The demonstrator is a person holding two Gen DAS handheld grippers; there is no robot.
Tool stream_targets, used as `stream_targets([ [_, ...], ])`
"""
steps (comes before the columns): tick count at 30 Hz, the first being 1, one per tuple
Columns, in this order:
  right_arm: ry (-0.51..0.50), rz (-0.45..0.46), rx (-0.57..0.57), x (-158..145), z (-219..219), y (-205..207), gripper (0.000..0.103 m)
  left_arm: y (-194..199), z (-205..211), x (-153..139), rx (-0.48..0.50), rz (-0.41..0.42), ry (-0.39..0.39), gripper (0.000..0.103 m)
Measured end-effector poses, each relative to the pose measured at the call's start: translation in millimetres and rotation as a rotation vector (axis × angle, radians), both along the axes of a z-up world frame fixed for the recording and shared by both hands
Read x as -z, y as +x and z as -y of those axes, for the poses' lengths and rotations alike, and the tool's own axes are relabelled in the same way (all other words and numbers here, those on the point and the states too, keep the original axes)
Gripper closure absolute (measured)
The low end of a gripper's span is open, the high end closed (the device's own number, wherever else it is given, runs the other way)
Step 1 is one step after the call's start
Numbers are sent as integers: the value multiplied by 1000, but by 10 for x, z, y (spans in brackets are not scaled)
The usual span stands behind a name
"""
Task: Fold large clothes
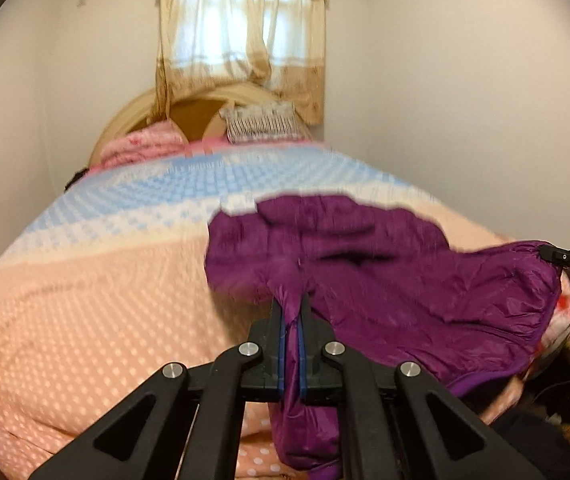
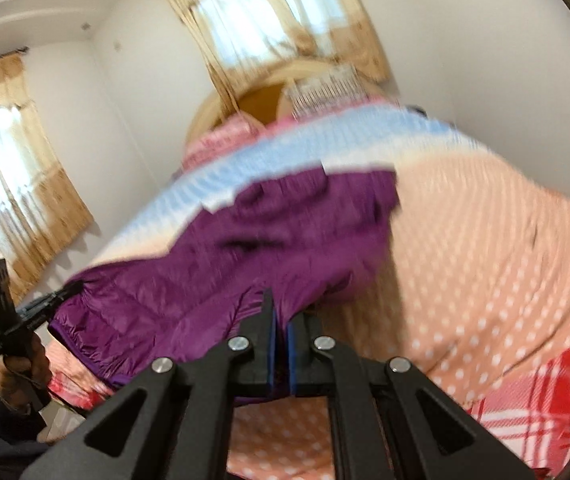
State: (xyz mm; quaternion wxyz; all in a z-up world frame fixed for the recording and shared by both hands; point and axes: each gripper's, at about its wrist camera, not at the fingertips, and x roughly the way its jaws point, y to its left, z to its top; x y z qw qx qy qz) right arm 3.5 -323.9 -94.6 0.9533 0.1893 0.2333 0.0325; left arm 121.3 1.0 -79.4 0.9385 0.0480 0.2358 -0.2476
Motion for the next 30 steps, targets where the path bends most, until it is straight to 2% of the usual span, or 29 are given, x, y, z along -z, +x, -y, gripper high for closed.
stream_targets([
  [2,-42,86,1,-329,-67,27,97,-22,-67,-298,-8,69,-52,100],
  [4,-87,150,17,-580,-88,126,97,57,-31,-548,-13,148,-59,100],
  [6,-156,198,61,-725,-51,447,97,287,67,-635,-31,190,-44,100],
  [7,-165,203,79,-745,-10,643,97,548,130,-623,-48,187,-33,100],
  [12,-142,139,190,-460,257,1890,97,1804,428,-210,-129,81,20,100],
  [13,-137,124,204,-391,294,2030,97,2070,458,-75,-139,21,6,100],
  [15,-119,77,232,-223,383,2358,97,2347,491,66,-155,-37,-10,96],
  [18,-116,33,256,-55,485,2657,97,2664,593,209,-168,-74,-5,93],
  [20,-122,12,262,34,524,2745,97,2786,624,266,-219,-90,20,76],
  [21,-130,0,265,80,550,2797,97,2781,599,264,-259,-68,34,53],
  [22,-140,-11,269,131,566,2886,97,2798,584,232,-315,-21,33,25],
  [24,-148,-29,271,214,597,2971,97,2829,556,168,-363,47,2,7],
  [26,-169,-51,287,280,580,3043,97,2861,546,112,-396,83,-16,5],
  [27,-177,-63,298,326,586,3114,88,2873,584,107,-382,82,-14,5],
  [28,-168,-75,307,353,601,3146,67,2875,617,110,-374,85,-3,5],
  [30,-150,-67,308,354,577,3149,39,2826,742,143,-376,112,49,5],
])
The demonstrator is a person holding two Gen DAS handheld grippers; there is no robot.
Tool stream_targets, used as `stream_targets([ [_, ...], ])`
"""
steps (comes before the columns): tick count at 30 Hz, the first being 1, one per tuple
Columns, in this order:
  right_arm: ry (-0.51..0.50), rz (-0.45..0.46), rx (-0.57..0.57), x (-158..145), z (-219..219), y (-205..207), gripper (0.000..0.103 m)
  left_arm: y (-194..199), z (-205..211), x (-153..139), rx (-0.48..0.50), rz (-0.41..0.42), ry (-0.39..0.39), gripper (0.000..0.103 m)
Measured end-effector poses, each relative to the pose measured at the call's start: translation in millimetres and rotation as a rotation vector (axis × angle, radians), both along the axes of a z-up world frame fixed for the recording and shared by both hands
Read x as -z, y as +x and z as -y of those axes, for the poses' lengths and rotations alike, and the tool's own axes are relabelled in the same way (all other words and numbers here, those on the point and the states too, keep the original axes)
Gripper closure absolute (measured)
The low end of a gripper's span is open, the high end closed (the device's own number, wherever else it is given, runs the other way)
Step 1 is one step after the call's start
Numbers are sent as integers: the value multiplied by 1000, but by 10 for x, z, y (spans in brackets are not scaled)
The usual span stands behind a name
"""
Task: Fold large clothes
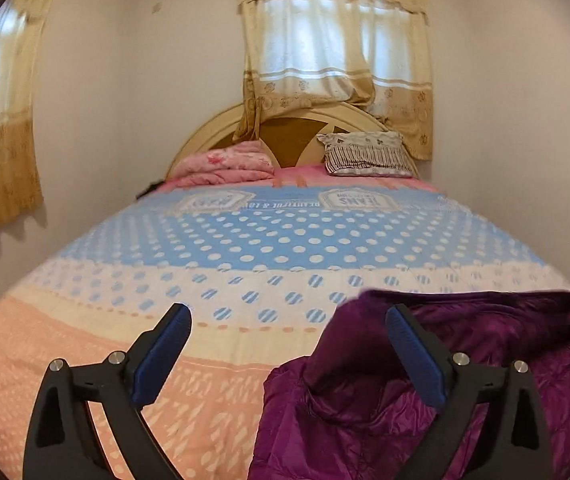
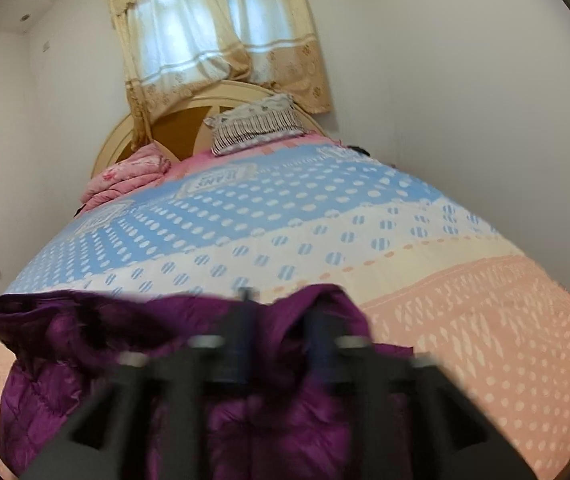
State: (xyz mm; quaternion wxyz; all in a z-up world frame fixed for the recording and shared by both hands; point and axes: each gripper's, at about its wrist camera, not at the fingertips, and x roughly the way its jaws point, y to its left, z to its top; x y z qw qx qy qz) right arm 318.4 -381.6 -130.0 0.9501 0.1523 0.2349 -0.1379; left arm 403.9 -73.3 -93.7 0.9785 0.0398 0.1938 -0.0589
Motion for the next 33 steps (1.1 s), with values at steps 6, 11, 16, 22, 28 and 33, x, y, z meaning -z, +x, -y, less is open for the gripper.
stream_targets([
  [6,-85,-11,-94,-65,-397,-3,36,4,358,176,5,-25,69,5],
  [11,-123,-113,-235,177,-763,317,36,203,729,429,23,-62,148,5],
  [16,-123,-222,-202,516,-684,619,36,619,767,807,-44,-161,202,5],
  [22,-4,-254,-172,730,-462,684,36,966,460,1158,-59,-344,39,5],
  [28,44,-268,-139,803,-409,680,35,998,517,1230,-42,-380,39,3],
  [33,36,-297,-127,836,-420,722,34,1044,533,1255,-37,-415,39,1],
])
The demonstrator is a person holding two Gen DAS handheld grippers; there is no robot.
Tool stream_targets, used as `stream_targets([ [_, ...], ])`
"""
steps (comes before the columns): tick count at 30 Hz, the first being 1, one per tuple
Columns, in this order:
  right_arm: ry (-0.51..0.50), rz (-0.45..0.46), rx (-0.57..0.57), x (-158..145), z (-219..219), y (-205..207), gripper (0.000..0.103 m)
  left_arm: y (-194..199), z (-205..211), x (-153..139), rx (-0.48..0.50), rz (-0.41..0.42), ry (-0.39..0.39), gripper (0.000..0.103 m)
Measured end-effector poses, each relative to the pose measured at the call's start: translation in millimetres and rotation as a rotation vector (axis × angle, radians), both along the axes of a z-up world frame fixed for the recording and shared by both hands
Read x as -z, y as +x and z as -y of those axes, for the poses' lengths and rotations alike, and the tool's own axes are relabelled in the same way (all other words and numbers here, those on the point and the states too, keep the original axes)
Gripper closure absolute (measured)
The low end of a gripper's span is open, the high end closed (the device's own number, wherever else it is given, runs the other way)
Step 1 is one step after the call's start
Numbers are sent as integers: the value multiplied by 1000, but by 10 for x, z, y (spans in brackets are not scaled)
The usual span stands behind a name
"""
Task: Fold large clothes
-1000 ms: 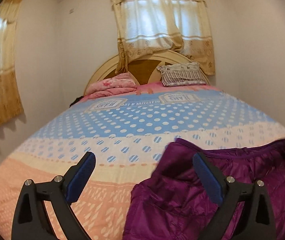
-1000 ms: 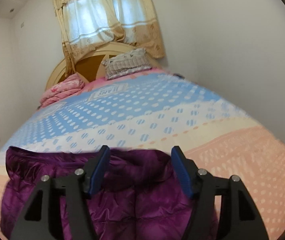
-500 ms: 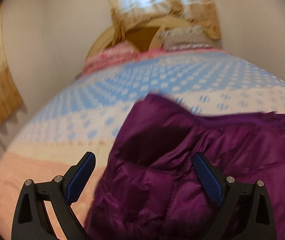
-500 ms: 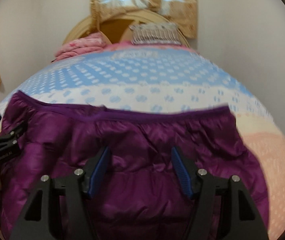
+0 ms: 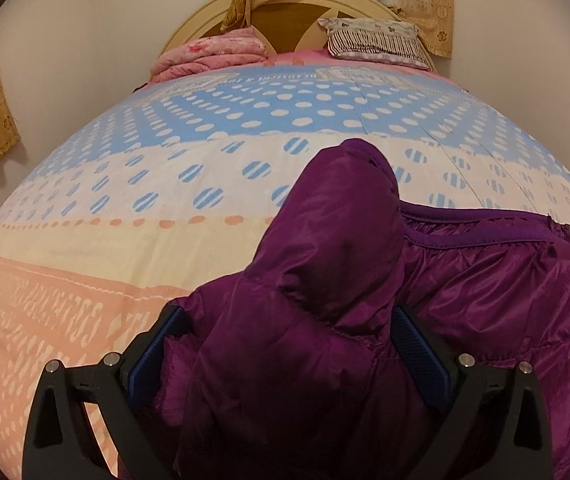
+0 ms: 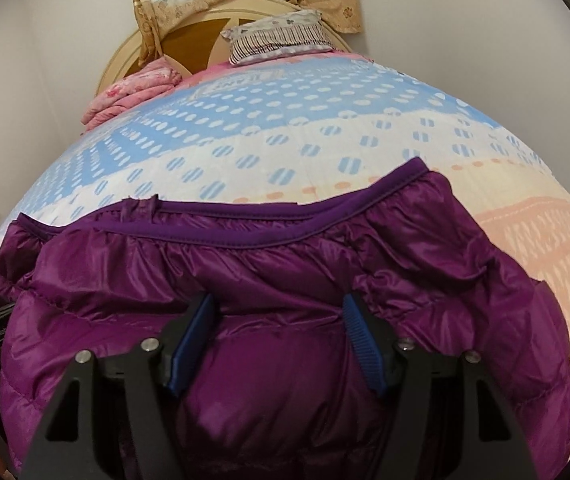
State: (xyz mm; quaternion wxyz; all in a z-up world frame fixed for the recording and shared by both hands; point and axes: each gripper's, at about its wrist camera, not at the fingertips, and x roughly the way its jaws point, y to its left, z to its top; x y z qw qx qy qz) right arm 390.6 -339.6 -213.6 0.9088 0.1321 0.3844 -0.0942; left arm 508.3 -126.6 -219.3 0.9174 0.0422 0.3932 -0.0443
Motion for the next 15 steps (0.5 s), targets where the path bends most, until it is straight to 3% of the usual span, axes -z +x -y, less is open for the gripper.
stream_targets([
  [15,-38,-68,-5,93,-30,135,30,56,-84,80,-10,-53,-52,1],
])
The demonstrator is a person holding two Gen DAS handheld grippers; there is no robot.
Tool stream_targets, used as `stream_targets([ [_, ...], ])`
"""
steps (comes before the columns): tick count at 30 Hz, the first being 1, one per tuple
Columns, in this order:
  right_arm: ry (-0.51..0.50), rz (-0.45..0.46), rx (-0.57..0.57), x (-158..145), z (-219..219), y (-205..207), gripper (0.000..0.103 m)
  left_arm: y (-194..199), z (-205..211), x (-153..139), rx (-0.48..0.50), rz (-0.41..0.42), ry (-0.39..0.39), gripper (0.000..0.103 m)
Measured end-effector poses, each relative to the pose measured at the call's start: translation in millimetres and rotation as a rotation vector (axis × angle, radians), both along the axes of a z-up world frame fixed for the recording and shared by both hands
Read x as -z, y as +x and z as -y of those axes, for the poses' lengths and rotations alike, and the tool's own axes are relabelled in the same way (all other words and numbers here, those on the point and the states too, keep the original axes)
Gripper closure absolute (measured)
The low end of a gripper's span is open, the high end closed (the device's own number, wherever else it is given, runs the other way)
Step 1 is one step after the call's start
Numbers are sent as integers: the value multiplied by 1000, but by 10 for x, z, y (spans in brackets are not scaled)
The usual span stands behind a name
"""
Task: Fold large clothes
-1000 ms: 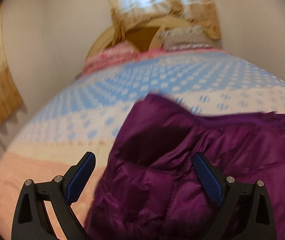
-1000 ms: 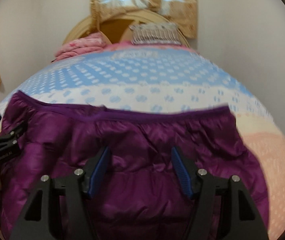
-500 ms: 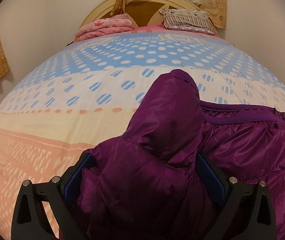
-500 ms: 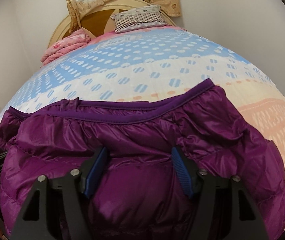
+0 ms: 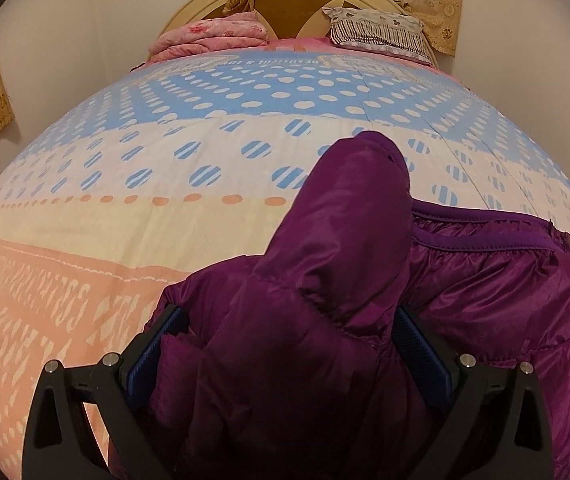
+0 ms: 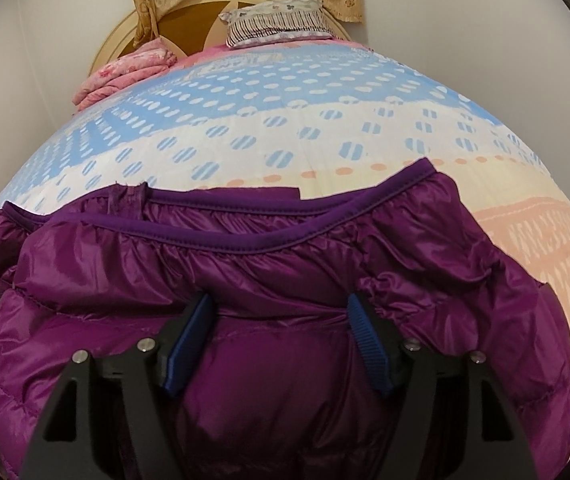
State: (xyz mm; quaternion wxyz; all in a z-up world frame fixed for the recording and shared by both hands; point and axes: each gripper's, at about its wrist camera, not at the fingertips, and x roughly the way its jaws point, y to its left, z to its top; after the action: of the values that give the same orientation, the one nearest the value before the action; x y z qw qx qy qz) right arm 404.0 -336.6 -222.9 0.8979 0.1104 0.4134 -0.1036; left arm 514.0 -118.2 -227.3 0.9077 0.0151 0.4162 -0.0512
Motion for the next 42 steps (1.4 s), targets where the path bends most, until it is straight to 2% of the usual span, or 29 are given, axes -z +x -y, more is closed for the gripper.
stream_targets([
  [21,-46,-29,0,19,-50,55,29,4,2,14,-3,-8,10,1],
  [24,-59,-34,2,11,-71,60,29,-49,-30,-49,-31,-28,12,1],
  [26,-56,-24,-7,-33,-76,30,28,-189,-45,-145,-51,-24,-13,1],
  [27,-31,0,-20,-98,-57,-18,28,-258,-40,-197,-45,-13,-23,1],
  [29,2,106,1,-323,23,-206,28,-463,-24,-335,-31,38,-45,1],
  [30,-3,152,25,-429,78,-300,28,-554,-10,-385,-24,63,-60,1],
  [32,-26,189,65,-528,196,-405,28,-719,67,-432,-7,98,-107,1],
  [33,-43,178,77,-506,270,-418,28,-757,133,-428,9,104,-113,1],
  [34,-50,146,94,-427,357,-409,28,-779,237,-408,21,111,-81,1],
  [36,6,94,119,-220,519,-399,28,-764,429,-306,20,119,29,1],
  [37,53,55,123,-89,591,-372,27,-744,483,-221,20,115,58,1],
  [39,74,34,118,-29,621,-331,26,-695,504,-141,22,93,58,1],
  [42,34,-2,112,6,558,-243,23,-663,509,-130,20,85,61,1],
])
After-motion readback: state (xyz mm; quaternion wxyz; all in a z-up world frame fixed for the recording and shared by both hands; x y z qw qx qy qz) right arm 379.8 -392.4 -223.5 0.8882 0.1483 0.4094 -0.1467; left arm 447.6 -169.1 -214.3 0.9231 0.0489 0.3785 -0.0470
